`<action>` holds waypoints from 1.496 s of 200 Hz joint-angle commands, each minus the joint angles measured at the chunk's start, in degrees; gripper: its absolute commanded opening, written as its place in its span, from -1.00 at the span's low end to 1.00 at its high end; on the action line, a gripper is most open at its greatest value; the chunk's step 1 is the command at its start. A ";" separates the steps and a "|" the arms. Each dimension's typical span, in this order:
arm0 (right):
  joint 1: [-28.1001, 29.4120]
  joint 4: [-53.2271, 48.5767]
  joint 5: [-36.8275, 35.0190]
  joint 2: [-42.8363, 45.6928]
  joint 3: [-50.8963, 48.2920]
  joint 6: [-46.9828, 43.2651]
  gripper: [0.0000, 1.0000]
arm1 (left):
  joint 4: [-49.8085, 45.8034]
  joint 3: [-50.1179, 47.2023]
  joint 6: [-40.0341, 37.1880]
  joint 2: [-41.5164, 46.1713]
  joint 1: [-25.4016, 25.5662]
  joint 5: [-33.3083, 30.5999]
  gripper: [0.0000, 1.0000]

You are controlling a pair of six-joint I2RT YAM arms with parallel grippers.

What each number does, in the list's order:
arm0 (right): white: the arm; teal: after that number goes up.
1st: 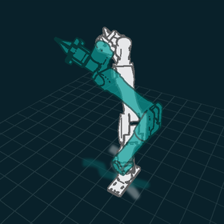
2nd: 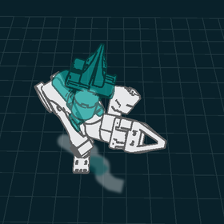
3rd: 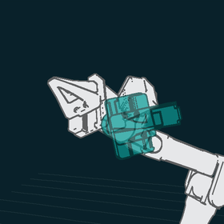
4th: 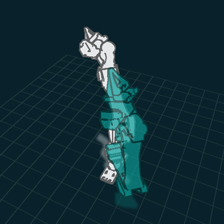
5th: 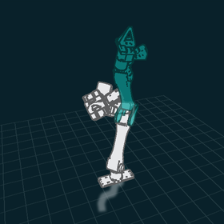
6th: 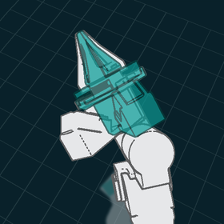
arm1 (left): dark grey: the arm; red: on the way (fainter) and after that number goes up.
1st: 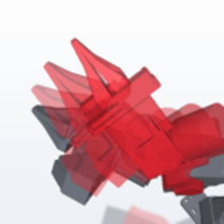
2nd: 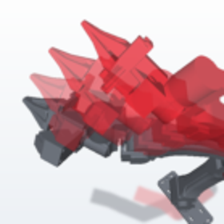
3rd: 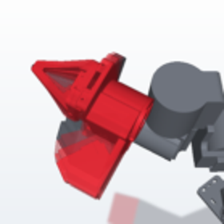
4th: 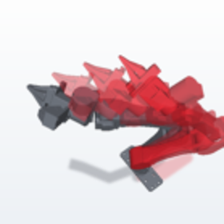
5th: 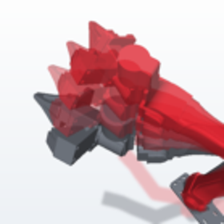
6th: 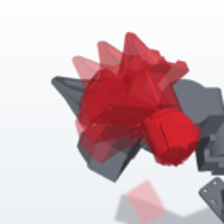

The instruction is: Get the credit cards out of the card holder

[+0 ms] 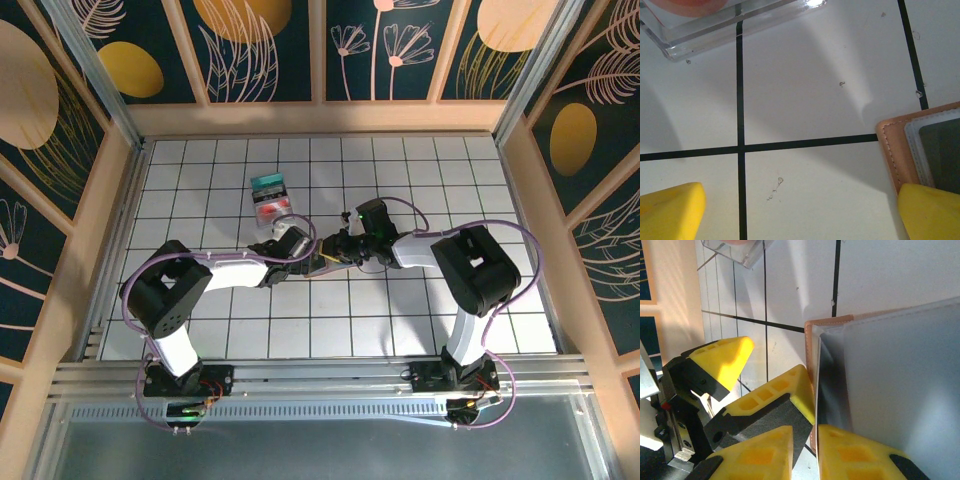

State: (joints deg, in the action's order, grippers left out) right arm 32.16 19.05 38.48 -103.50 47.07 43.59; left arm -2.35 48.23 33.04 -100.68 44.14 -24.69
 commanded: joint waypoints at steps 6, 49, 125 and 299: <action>0.03 4.14 2.65 0.45 -1.15 0.68 -0.69 | -4.14 -0.35 -0.73 -2.46 0.01 0.68 0.98; -0.47 4.58 3.01 2.75 -2.80 0.95 -0.82 | -5.34 -0.04 0.01 -3.08 0.06 -0.48 0.98; -3.07 3.98 2.39 4.89 -4.44 0.70 -0.78 | -5.82 0.09 0.27 -3.58 0.07 -0.74 0.98; -5.07 -9.38 -6.89 10.91 -2.87 -6.14 -1.00 | -7.23 1.93 0.78 1.35 0.07 -0.25 0.98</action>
State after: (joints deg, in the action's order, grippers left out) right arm 27.90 12.25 33.89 -95.39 43.22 39.62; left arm -4.16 49.25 33.69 -100.77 44.18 -25.69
